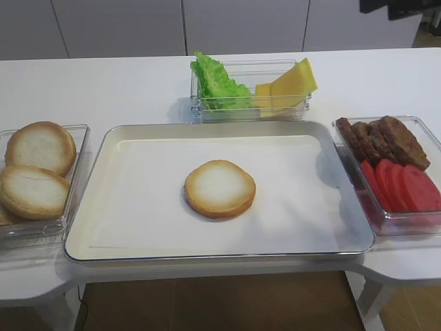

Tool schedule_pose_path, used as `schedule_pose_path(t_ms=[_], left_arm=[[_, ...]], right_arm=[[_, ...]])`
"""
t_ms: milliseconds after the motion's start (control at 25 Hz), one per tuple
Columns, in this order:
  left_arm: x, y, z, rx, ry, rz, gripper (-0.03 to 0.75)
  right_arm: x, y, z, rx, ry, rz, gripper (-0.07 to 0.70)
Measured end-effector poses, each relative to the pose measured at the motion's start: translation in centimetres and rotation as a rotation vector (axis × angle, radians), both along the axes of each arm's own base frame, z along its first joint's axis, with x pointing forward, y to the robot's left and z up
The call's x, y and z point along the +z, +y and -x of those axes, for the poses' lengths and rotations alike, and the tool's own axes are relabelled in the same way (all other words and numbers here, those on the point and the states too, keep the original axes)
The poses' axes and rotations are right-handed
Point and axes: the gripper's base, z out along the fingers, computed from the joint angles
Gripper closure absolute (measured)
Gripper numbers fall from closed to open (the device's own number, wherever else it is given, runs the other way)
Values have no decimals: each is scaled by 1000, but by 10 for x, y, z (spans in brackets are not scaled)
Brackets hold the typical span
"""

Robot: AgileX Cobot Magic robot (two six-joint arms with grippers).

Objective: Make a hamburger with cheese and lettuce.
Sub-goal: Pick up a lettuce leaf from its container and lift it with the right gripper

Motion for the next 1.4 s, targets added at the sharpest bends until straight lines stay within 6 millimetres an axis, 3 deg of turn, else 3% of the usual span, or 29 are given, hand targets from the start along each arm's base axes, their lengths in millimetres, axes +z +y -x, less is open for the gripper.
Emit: schedule_pose_path(t_ms=[120,480,720,1120,1400], left_arm=[[0,0,0,0,0,0,237],[0,0,0,0,0,0,237],[0,0,0,0,0,0,237],[0,0,0,0,0,0,237],[0,0,0,0,0,0,237]], right_arm=[[-2,12,-27,50,-7,9,288],[-25,78,-101,196,-3,12,289],[-47,108,-135,244,13,-3,288],[-90,156,-150,326,9,22,272],[-104,168,-160,291,-52,24,235]])
